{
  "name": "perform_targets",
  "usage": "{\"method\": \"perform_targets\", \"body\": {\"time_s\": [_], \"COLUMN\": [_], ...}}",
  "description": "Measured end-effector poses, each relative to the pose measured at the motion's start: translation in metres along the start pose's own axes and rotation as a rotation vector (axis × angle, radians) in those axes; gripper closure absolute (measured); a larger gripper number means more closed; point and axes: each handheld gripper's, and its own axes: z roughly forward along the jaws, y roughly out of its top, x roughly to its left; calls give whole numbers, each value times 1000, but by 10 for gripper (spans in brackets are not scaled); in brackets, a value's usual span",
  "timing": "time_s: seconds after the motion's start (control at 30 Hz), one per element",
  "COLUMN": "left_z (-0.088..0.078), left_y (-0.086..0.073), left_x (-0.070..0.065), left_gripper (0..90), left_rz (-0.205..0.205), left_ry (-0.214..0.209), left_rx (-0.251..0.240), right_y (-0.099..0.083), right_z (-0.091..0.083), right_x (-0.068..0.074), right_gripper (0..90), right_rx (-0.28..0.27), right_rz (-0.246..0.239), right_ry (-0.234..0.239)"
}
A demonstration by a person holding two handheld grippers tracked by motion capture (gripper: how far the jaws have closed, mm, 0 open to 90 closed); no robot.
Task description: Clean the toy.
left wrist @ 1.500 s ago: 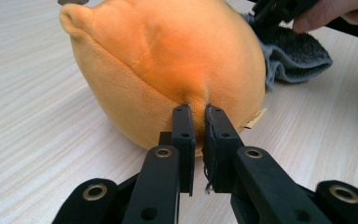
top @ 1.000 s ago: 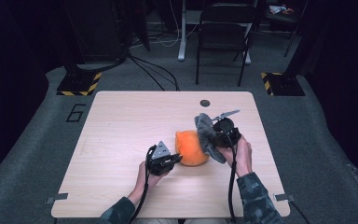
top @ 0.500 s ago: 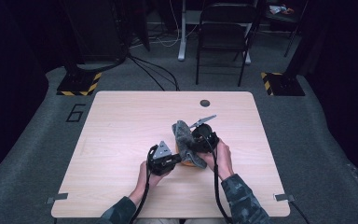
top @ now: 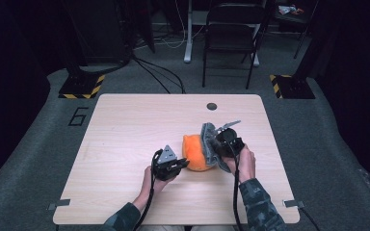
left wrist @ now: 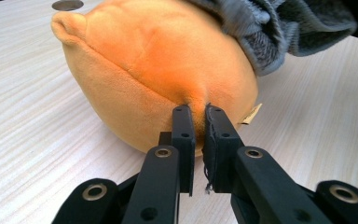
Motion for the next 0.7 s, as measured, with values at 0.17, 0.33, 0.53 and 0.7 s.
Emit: {"method": "perform_targets", "body": {"time_s": [0.17, 0.33, 0.53, 0.7], "left_z": [1, 1, 2, 2], "left_y": [0, 0, -1, 0], "left_x": [0, 2, 4, 5], "left_gripper": [835, 835, 834, 833], "left_rz": [3, -4, -5, -9], "left_ry": [1, 0, -2, -2], "left_rx": [3, 7, 6, 2], "right_y": [-13, -29, -37, -18], "right_z": [14, 37, 40, -7], "right_x": [-22, -38, -51, -49], "right_gripper": [780, 780, 781, 781], "right_rx": [41, 118, 147, 15], "right_rz": [68, 118, 142, 145], "right_ry": [-17, -19, -34, -26]}}
